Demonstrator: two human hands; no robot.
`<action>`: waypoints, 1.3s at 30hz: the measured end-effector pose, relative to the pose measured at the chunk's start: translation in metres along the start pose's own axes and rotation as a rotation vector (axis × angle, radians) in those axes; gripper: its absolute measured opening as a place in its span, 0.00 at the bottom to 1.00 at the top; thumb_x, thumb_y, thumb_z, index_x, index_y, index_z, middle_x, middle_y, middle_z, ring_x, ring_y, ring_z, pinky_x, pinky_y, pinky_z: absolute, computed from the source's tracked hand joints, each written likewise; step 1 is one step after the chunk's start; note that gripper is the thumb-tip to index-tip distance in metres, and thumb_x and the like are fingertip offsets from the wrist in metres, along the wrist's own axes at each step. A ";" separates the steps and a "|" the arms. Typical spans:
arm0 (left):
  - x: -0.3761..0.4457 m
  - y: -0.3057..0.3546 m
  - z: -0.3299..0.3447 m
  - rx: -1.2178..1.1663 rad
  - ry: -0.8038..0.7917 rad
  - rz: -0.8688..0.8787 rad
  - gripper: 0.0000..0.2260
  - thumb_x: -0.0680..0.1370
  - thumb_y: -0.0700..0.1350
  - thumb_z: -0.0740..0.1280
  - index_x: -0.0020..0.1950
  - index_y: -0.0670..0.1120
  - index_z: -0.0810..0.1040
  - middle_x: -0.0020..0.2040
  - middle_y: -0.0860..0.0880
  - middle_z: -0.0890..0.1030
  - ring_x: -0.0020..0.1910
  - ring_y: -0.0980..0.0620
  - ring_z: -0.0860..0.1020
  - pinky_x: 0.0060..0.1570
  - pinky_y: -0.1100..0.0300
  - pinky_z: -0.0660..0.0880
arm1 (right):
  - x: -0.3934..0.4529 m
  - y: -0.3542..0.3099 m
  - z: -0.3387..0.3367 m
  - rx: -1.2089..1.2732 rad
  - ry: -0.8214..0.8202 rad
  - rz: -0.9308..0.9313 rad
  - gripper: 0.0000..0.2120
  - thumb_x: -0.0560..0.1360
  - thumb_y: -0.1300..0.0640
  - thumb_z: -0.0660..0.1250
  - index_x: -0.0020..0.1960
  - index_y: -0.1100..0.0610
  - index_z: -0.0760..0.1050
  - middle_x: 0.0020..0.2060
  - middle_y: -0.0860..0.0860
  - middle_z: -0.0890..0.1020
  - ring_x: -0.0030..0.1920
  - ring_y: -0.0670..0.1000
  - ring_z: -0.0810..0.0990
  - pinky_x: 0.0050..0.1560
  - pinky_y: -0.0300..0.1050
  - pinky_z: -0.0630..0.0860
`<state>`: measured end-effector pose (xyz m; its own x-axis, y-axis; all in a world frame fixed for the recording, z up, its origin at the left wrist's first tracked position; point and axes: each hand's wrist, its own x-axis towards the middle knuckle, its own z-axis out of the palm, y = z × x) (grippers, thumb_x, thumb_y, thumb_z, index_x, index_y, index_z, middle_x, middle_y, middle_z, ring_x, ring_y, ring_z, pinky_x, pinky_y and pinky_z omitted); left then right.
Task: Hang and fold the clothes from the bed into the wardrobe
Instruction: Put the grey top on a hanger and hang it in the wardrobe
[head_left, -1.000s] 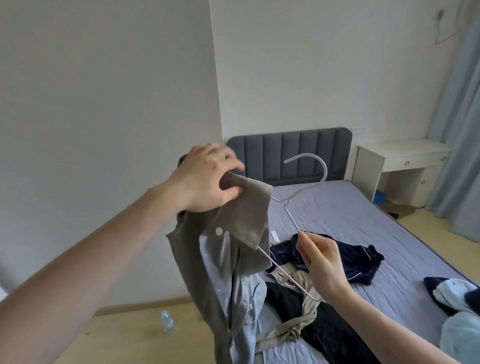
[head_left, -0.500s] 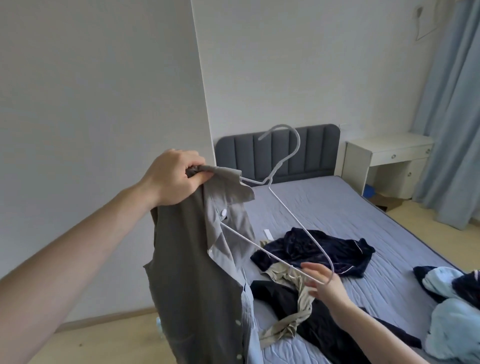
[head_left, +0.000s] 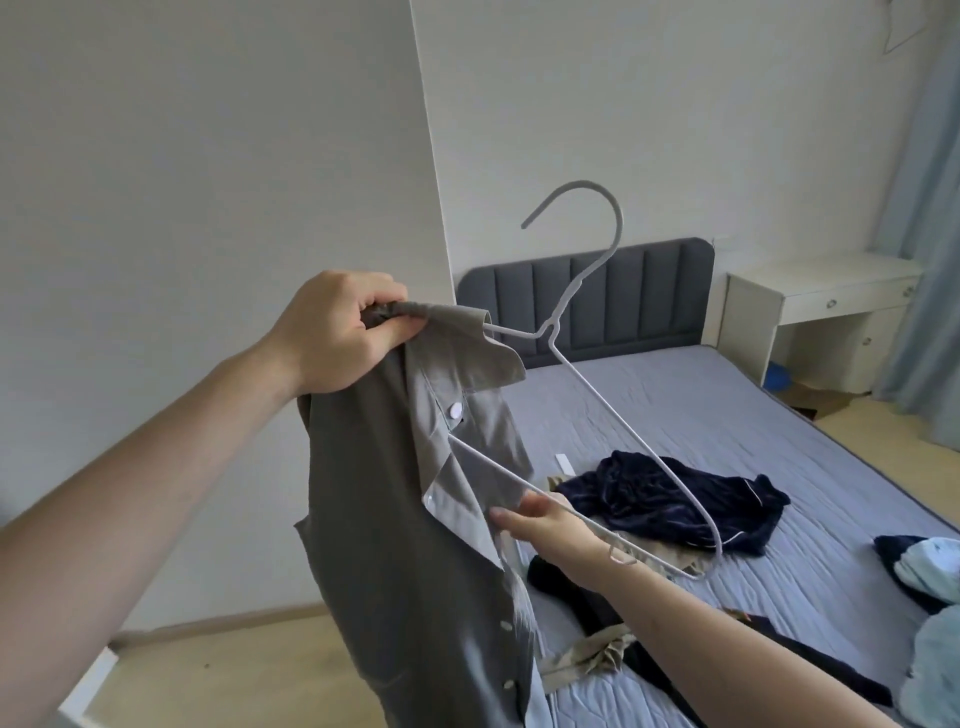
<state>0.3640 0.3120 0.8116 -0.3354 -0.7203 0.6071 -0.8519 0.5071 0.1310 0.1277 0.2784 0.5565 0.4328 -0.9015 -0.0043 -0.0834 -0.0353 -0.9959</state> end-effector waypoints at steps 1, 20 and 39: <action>-0.004 -0.006 -0.004 0.035 0.002 -0.006 0.17 0.76 0.54 0.66 0.32 0.49 0.66 0.33 0.49 0.71 0.34 0.49 0.69 0.34 0.55 0.65 | 0.002 -0.001 -0.005 0.031 0.044 -0.016 0.10 0.76 0.54 0.76 0.36 0.51 0.82 0.28 0.41 0.78 0.31 0.41 0.74 0.33 0.32 0.69; -0.051 -0.082 0.045 0.366 -0.030 -0.440 0.17 0.80 0.54 0.63 0.33 0.48 0.71 0.30 0.53 0.74 0.33 0.44 0.72 0.31 0.56 0.63 | -0.016 -0.180 -0.064 -0.148 0.277 -0.347 0.10 0.77 0.44 0.72 0.43 0.49 0.84 0.36 0.51 0.85 0.35 0.49 0.83 0.37 0.45 0.79; -0.062 -0.037 0.074 0.012 0.105 -0.759 0.19 0.79 0.53 0.67 0.32 0.46 0.71 0.29 0.50 0.76 0.38 0.43 0.77 0.33 0.55 0.66 | 0.016 -0.132 0.020 -0.649 -0.139 -0.337 0.04 0.76 0.50 0.70 0.50 0.48 0.80 0.46 0.42 0.87 0.45 0.41 0.84 0.52 0.45 0.81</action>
<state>0.3863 0.3033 0.7112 0.3830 -0.8198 0.4257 -0.8380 -0.1145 0.5335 0.1638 0.2779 0.6864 0.6346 -0.7355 0.2373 -0.4209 -0.5864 -0.6921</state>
